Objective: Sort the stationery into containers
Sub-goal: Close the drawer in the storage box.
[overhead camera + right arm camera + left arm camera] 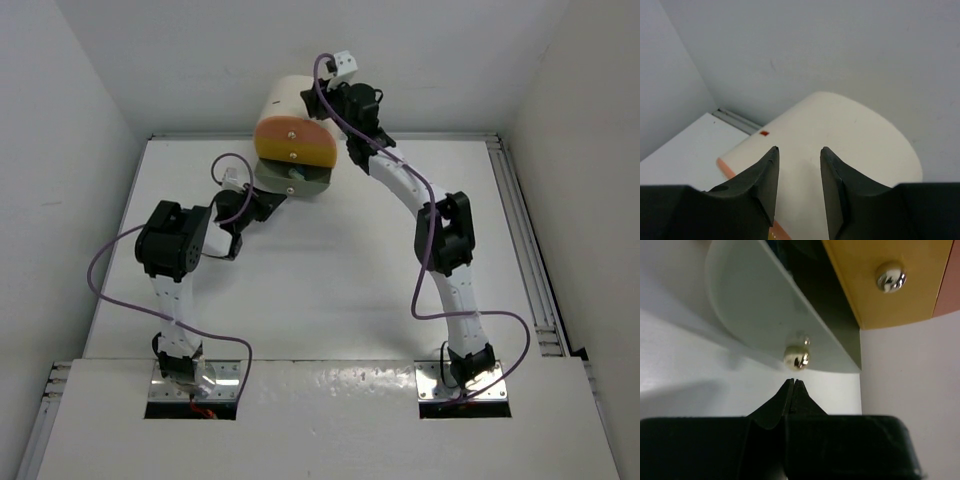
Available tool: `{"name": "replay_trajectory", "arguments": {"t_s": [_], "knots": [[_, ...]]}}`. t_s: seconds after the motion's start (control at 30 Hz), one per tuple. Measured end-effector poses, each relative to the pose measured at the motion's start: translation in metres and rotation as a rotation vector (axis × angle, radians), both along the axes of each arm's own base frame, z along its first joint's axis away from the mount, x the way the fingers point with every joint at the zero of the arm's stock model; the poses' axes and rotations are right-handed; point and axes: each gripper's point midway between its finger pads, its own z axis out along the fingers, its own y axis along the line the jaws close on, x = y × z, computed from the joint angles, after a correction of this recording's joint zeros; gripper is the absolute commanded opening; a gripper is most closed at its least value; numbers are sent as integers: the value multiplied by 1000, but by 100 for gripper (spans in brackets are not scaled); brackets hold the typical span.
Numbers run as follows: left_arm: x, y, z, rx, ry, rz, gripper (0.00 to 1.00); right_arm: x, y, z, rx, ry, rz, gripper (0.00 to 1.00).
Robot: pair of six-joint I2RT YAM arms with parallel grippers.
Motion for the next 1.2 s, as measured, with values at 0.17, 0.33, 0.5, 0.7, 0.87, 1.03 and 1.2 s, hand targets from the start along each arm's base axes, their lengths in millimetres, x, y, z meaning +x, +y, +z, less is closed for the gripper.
{"name": "replay_trajectory", "arguments": {"t_s": [0.17, 0.33, 0.5, 0.7, 0.87, 1.03, 1.2], "knots": [[18, -7, 8, -21, -33, 19, 0, -3, 3, -34, -31, 87, 26, 37], [39, -14, 12, -28, -73, 19, 0, -4, 2, -37, -31, 100, 41, 37], [54, -16, 14, -28, -99, 26, 0, -4, 1, -42, -32, 119, 53, 33], [62, -17, 10, -27, -112, 28, 0, -7, 3, -49, -33, 144, 73, 32], [75, -19, 10, -26, -133, 29, 1, -9, 4, -52, -34, 156, 85, 31], [84, -20, 11, -30, -156, 33, 3, -9, 4, -52, -29, 163, 92, 29], [93, -25, 16, -34, -180, 33, 4, -9, 4, -53, -21, 169, 92, 28]]}}
